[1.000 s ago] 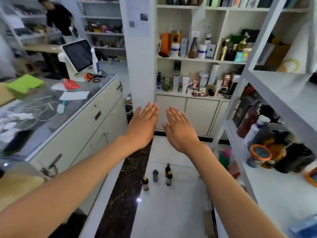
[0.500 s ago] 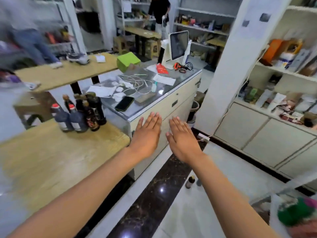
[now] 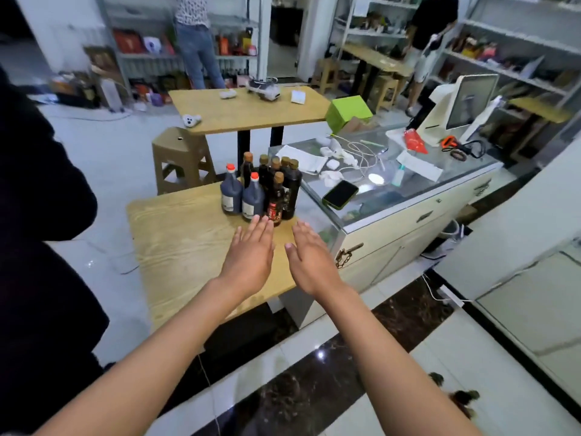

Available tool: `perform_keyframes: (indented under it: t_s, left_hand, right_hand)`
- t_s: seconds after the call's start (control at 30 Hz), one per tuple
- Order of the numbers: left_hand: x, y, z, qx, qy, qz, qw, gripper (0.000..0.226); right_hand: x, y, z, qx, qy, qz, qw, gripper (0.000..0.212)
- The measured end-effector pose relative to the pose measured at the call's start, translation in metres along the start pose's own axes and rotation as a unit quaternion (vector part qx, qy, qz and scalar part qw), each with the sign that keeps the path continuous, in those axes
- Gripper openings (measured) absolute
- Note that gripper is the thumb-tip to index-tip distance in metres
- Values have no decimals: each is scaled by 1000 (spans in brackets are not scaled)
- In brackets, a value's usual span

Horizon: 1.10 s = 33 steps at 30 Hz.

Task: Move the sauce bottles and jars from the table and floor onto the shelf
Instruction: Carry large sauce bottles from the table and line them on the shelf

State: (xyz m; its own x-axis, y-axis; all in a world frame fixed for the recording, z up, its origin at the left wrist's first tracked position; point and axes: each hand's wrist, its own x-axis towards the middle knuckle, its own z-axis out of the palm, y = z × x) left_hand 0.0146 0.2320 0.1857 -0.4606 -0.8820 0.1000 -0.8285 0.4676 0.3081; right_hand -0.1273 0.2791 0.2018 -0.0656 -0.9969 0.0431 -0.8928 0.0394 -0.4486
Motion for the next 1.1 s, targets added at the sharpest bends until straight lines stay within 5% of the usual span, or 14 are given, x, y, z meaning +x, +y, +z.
perform_keyframes:
  t_s: [0.37,0.7,1.1]
  left_hand:
    - [101,-67,21,-54,17,-56,997,55]
    - [284,-126,67,-143,-16,-172,975,27]
    - [358,-155,113,-132,-87,-154,975,66]
  right_hand:
    - [146,32,67,111,-25,36,993,54]
    - [307,111,102,210,42,165,963,44]
    - [361,119,139,165,34,207,964,45]
